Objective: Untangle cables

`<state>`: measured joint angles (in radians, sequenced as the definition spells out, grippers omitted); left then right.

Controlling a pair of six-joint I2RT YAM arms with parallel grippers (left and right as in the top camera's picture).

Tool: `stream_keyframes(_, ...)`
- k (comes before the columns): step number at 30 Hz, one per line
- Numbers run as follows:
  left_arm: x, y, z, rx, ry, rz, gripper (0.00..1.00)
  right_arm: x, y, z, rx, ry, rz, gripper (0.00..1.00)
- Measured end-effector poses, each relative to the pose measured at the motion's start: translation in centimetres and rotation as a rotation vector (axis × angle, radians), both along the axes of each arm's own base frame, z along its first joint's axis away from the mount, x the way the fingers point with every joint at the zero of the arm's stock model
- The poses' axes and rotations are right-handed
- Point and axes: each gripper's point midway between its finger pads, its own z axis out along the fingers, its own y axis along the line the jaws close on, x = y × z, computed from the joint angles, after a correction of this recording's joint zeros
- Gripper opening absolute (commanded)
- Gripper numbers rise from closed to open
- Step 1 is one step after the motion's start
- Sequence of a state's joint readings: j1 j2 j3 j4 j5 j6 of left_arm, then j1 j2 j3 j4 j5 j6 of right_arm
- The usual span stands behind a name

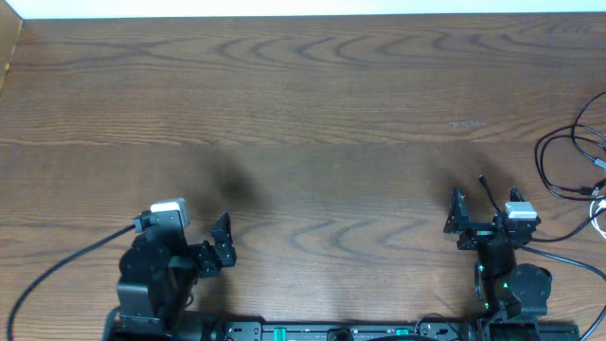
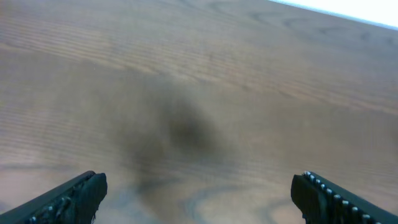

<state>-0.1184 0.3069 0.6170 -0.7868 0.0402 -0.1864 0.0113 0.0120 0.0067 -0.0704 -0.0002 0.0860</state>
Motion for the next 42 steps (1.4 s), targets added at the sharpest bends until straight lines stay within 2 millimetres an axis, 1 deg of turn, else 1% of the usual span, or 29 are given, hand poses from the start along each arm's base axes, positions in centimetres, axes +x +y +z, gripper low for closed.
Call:
stream_keyframes(3,0.6,0.0,-1.2,-0.004,-0.061,0.005,1.0,0.0,0.0,0.0,0.0,0.0,0.0,0.99)
stream_keyframes(5,1.5,0.0,-2.0,-0.01,-0.129,0.01,1.0,0.0,0.0,0.0,0.0,0.0,0.0,0.99)
stream_keyframes(10,2.8,0.0,-2.9,-0.022,-0.241,0.015,1.0,0.0,0.0,0.0,0.0,0.0,0.0,0.99)
stream_keyframes(13,3.4,-0.1,-3.1,-0.03,-0.307,0.016,1.0,0.0,0.0,0.0,0.0,0.0,0.0,0.99)
stream_keyframes(18,4.4,-0.2,-2.6,-0.042,-0.407,0.017,1.0,0.0,0.0,0.0,0.0,0.0,0.0,0.99)
stream_keyframes(23,5.0,-0.2,-1.5,-0.042,-0.5,0.017,1.0,0.0,0.0,0.0,0.0,0.0,0.0,0.99)
stream_keyframes(31,5.3,-0.3,1.5,0.008,-0.686,0.002,1.0,0.0,0.0,0.0,0.0,0.0,0.0,0.99)
stream_keyframes(39,5.3,-0.3,1.5,0.048,-0.706,-0.006,1.0,0.0,0.0,0.0,0.0,0.0,0.0,0.99)
stream_keyframes(42,5.4,-0.3,1.0,0.062,-0.686,-0.01,1.0,0.0,0.0,0.0,0.0,0.0,0.0,0.99)
